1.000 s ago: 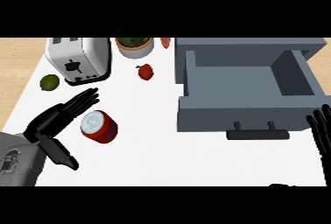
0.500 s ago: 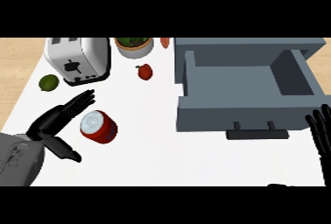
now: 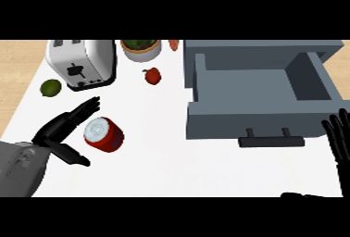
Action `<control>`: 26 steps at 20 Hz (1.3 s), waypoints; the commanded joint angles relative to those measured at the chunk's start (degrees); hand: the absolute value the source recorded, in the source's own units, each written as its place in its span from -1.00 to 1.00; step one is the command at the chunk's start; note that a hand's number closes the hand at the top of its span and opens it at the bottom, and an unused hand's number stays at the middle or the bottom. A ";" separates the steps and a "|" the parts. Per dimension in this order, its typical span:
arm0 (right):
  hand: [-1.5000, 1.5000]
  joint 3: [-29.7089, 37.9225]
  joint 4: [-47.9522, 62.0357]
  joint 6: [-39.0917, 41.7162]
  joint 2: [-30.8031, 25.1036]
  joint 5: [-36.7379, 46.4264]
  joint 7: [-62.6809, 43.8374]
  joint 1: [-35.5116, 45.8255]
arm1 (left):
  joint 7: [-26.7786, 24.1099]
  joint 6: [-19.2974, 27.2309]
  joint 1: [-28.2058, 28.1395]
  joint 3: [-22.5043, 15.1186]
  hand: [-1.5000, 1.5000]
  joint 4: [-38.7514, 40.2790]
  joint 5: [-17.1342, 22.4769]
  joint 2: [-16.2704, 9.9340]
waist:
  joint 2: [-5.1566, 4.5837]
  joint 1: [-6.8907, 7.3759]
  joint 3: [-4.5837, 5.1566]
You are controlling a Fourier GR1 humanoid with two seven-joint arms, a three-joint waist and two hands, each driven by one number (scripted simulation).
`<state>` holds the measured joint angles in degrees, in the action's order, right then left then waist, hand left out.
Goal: Pick up the can, place it into the drawer and close the drawer
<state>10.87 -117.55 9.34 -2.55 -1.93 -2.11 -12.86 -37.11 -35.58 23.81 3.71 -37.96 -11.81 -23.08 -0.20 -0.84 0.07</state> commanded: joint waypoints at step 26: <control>-1.00 -0.47 -7.14 0.03 1.13 -0.59 -4.84 -0.95 | -13.14 1.21 9.63 -4.02 -1.00 20.11 -3.21 4.21 | -0.08 -0.23 0.03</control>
<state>10.85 -122.78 10.24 -1.75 -2.77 -5.00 -14.78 -45.13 -29.58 32.80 0.04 -19.21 -14.55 -19.66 -0.30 -1.18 0.09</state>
